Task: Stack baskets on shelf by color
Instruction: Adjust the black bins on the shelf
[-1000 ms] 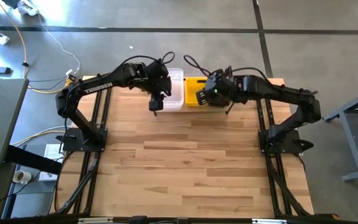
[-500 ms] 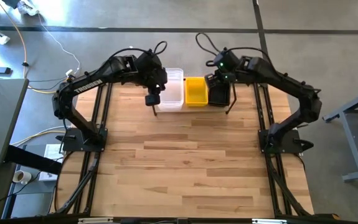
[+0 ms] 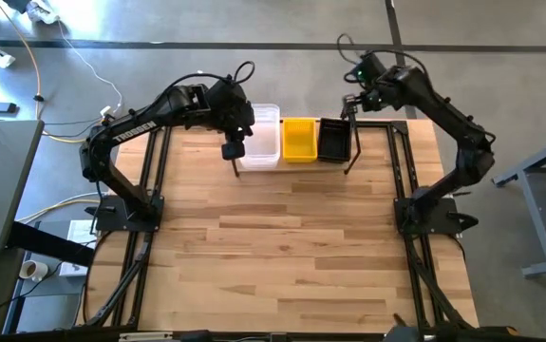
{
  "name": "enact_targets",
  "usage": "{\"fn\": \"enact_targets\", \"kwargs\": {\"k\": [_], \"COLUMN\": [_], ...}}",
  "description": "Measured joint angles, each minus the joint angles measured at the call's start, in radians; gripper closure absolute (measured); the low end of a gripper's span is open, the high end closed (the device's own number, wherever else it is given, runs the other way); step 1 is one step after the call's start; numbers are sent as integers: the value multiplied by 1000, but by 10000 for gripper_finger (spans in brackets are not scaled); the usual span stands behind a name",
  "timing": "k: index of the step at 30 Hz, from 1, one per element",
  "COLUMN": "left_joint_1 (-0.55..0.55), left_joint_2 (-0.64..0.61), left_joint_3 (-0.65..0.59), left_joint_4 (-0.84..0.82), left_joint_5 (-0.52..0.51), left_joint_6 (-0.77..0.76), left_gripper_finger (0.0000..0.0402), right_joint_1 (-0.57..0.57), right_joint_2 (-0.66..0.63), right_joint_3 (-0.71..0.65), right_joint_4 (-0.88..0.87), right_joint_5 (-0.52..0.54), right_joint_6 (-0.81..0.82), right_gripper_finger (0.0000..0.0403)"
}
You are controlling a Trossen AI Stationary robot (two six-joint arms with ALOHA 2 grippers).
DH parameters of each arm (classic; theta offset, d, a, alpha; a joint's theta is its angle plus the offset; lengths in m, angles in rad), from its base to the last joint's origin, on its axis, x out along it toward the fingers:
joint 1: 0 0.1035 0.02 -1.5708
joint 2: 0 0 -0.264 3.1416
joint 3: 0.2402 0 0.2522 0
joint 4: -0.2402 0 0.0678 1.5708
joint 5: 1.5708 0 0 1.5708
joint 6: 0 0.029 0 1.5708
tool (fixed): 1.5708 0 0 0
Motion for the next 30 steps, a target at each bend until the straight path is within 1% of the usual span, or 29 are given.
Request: {"fn": "enact_targets", "kwargs": {"k": [9, 11, 14, 19, 22, 27, 30], "left_joint_1": [0, 0, 0, 0, 0, 0, 0], "left_joint_2": [0, 0, 0, 0, 0, 0, 0], "left_joint_3": [0, 0, 0, 0, 0, 0, 0], "left_joint_4": [2, 2, 2, 2, 2, 2, 3], "left_joint_5": [0, 0, 0, 0, 0, 0, 0], "left_joint_6": [-14, -23, -23, -23, -23, -23, -23], "left_gripper_finger": [268, 268, 268, 268, 268, 268, 268], "right_joint_1": [-216, -261, -319, -368, -382, -406, -430], "right_joint_2": [0, -1, -1, 1, 1, 1, 1], "right_joint_3": [-11, -48, -143, -281, -335, -405, -447], "right_joint_4": [-7, 22, 95, 267, 323, 394, 440], "right_joint_5": [-209, -267, -365, -524, -570, -606, -664], "right_joint_6": [-87, -90, -96, -62, -27, 18, 49], "right_gripper_finger": [403, 403, 403, 403, 403, 403, 403]}}
